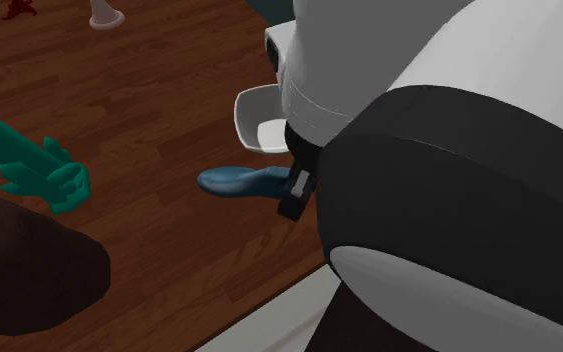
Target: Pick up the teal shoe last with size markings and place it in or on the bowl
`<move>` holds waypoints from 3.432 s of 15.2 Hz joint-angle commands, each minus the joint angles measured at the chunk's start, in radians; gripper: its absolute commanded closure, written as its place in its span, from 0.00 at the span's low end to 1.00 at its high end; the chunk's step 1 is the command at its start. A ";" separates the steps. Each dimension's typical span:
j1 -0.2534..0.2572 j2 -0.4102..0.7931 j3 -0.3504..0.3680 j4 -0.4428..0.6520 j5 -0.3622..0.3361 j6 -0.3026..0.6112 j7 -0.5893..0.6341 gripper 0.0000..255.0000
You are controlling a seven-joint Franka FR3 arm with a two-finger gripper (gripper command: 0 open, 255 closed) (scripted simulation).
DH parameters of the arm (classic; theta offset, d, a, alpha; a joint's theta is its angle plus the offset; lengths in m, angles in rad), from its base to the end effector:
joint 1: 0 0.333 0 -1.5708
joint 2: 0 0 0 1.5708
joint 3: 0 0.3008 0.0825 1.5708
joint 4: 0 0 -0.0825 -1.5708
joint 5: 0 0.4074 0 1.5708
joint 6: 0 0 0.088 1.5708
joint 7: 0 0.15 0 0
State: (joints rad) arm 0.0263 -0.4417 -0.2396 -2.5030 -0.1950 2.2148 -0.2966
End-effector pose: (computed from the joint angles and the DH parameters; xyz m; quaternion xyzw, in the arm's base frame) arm 0.4436 -0.1041 0.3808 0.9916 0.1015 0.0637 0.0481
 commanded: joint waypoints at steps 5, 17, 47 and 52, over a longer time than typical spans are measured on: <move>0.043 0.233 -0.096 0.055 0.060 0.177 -0.221 0.00; 0.061 0.547 -0.130 0.152 0.258 0.368 -0.503 0.00; 0.066 0.453 -0.138 0.191 0.196 0.242 -0.459 1.00; 0.066 0.409 -0.137 0.218 0.172 0.174 -0.442 1.00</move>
State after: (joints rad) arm 0.0940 -0.0230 -0.3751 -2.2950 -0.0182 2.3999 -0.7439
